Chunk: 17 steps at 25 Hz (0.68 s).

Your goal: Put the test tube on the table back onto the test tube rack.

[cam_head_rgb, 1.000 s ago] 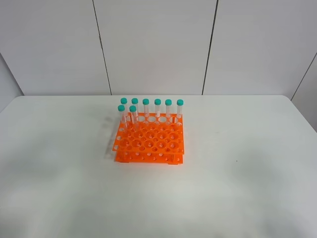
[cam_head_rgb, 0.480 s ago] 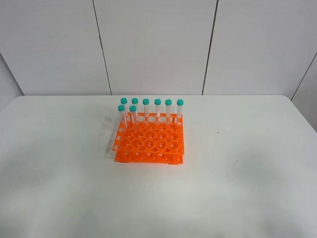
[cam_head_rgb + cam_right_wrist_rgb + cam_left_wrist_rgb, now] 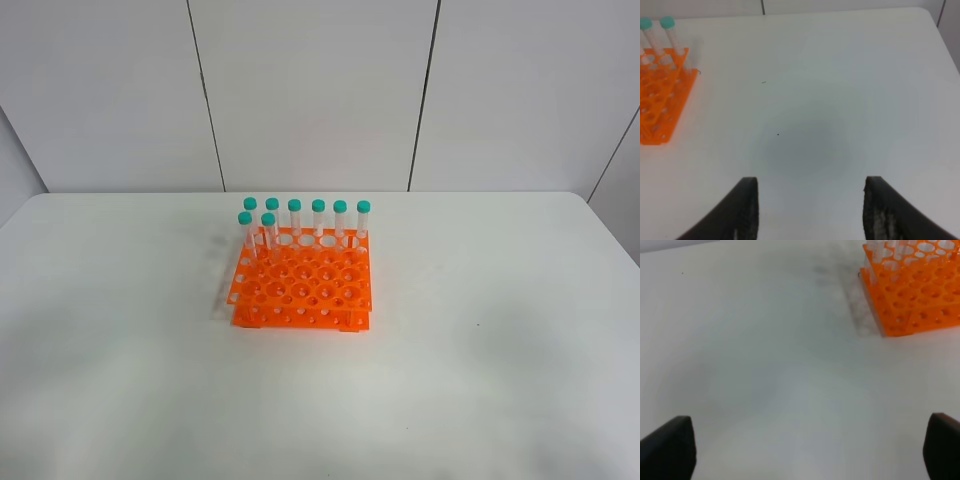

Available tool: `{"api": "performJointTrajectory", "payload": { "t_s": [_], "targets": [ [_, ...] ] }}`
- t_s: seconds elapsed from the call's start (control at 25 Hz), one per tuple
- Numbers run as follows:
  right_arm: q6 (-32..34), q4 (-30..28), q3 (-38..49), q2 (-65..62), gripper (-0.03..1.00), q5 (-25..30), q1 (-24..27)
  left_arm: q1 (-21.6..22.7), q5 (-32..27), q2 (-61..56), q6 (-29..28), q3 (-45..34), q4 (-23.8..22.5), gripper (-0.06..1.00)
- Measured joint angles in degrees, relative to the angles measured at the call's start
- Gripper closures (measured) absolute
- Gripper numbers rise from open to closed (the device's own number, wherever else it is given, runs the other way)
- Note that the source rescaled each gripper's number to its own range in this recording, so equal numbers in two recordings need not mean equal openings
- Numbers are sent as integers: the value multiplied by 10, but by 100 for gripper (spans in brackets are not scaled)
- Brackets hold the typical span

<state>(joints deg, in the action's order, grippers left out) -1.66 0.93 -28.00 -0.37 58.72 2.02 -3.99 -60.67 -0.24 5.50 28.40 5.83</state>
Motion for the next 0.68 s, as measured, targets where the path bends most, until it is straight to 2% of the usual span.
{"api": "performJointTrajectory", "payload": {
  "t_s": [0.68],
  "targets": [
    [0,0,0,0,50,0,0,0,0,-1,0,-1,0,-5]
  ]
}}
